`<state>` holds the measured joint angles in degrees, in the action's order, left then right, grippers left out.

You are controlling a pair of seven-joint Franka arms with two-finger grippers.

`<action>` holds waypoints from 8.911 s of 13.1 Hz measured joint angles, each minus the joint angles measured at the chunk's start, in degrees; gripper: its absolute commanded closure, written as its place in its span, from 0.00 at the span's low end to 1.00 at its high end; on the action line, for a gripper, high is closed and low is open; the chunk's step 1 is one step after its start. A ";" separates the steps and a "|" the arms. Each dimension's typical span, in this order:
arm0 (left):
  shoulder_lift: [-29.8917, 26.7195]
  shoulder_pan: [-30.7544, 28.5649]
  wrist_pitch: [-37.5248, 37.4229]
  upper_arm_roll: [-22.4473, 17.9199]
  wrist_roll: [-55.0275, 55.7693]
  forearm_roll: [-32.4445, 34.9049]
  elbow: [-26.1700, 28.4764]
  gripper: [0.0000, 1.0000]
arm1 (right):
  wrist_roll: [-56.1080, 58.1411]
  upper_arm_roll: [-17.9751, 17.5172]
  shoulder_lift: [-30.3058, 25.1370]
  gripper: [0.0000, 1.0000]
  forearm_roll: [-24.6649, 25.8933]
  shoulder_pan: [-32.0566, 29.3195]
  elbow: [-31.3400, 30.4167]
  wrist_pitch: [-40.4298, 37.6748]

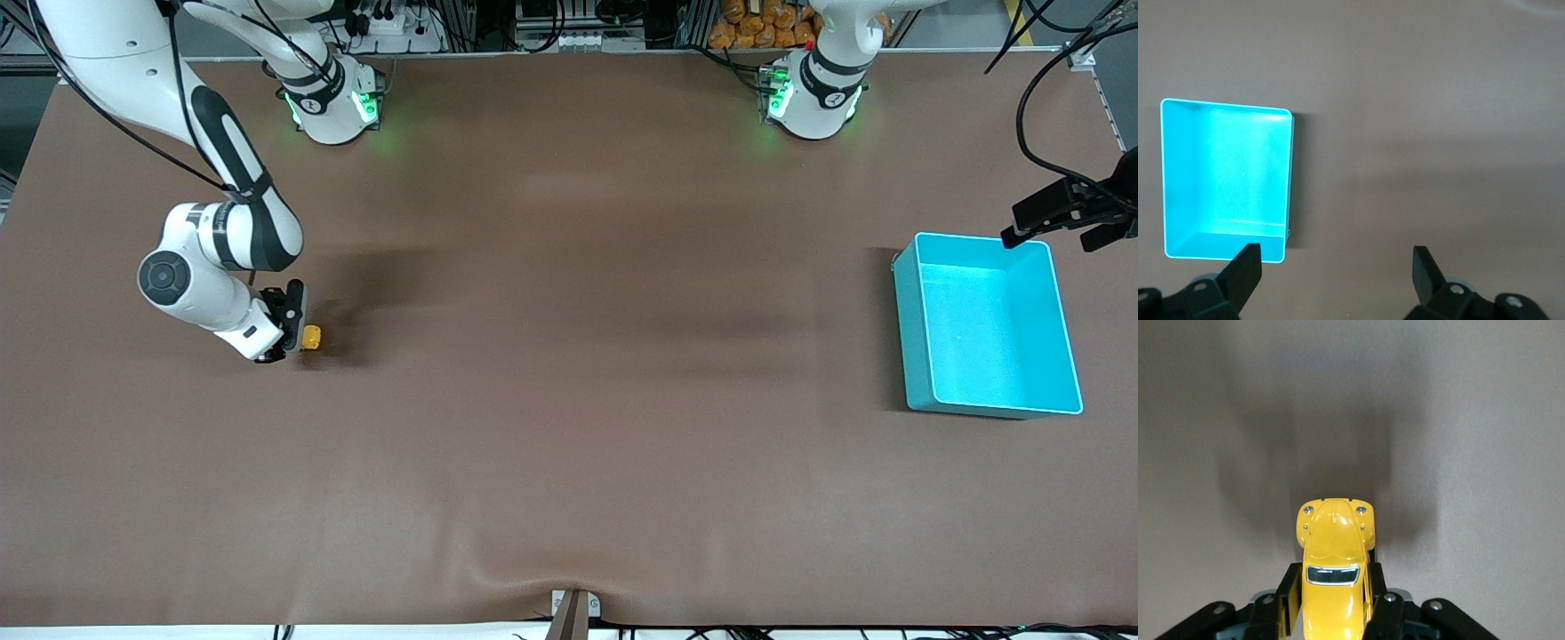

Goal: Wind and store yellow beetle car
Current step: 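Press the car down and drag it backward with the right gripper, then open the right gripper, releasing the car to roll toward the box, then withdraw the right gripper while the left gripper reaches the car, then lower the left gripper and close it on the yellow car, then lift the car with the left gripper and carry it over the box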

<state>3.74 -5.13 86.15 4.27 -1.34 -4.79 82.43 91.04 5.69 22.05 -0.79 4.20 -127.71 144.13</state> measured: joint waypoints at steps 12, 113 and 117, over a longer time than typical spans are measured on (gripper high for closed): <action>0.00 0.86 -0.27 2.49 0.17 3.30 0.12 0.00 | 4.38 0.06 0.77 0.60 0.00 -5.59 1.40 -0.76; 13.57 6.24 40.09 -2.63 78.12 6.36 32.07 1.00 | -85.06 -1.33 -27.11 0.00 -0.29 -3.40 32.61 -53.90; 9.76 4.73 32.72 -3.61 58.78 6.47 31.49 1.00 | -85.06 -1.31 -27.29 0.00 -0.30 -3.36 32.62 -53.16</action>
<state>13.50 -0.39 118.88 0.66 57.44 1.68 113.92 5.98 4.38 -5.24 -1.09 0.84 -95.09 90.97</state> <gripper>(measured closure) 0.537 0.000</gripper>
